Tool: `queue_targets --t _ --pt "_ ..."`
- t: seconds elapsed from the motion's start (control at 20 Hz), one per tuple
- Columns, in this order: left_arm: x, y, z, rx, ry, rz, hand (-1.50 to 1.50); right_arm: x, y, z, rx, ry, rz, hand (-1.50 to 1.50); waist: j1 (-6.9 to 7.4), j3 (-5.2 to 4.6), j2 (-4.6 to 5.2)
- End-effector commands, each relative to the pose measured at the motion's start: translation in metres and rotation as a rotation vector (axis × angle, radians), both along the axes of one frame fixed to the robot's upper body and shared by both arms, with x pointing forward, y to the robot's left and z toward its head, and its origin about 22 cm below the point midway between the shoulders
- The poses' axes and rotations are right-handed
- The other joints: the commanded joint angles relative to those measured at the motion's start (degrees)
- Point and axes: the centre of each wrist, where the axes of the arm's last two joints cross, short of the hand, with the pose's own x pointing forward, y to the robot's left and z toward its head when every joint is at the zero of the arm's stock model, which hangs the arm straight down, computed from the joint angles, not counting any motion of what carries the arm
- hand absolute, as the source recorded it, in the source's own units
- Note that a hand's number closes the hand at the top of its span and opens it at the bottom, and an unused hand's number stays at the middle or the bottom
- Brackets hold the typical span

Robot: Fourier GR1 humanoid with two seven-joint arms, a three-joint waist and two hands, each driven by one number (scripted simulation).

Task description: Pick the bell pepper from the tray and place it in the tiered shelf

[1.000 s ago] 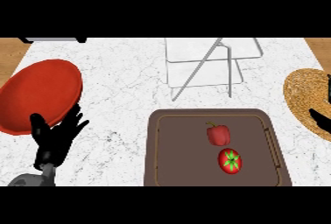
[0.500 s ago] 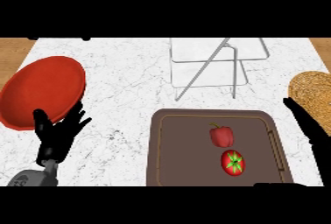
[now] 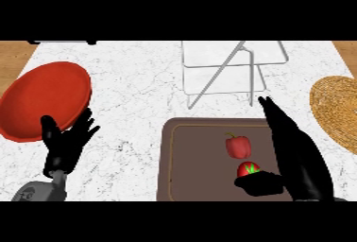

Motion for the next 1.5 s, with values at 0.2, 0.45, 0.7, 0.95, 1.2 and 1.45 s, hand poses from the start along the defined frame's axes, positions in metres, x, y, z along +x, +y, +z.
queue_targets --t 0.2,0.45,0.7,0.95,1.2,1.45 --pt "-0.006 0.001 -0.005 -0.005 0.048 0.001 0.0 -0.013 0.013 -0.012 -0.104 0.117 -0.118 -1.5 -1.0 -0.18 -0.07" --pt "-0.017 -0.007 -0.01 -0.01 0.041 0.016 0.0 0.003 0.021 -0.027 -0.131 0.095 -0.153 -1.5 -0.68 -0.16 0.03" --pt "-0.001 0.004 0.005 -0.006 0.042 0.013 0.0 0.005 0.037 -0.036 -0.148 0.114 -0.148 -1.5 -0.67 -0.17 0.1" --pt "0.002 0.004 0.001 0.0 0.031 0.003 0.0 0.022 0.041 -0.063 -0.161 0.107 -0.168 -1.5 -0.58 -0.16 0.15" --pt "-0.018 0.011 -0.005 0.005 0.04 -0.003 0.0 0.041 0.033 -0.089 -0.203 0.131 -0.209 -1.5 -0.15 -0.14 0.21" --pt "-0.006 0.017 -0.005 -0.003 0.037 0.033 0.0 0.04 0.022 -0.09 -0.245 0.122 -0.211 -1.5 -0.58 -0.15 0.15"
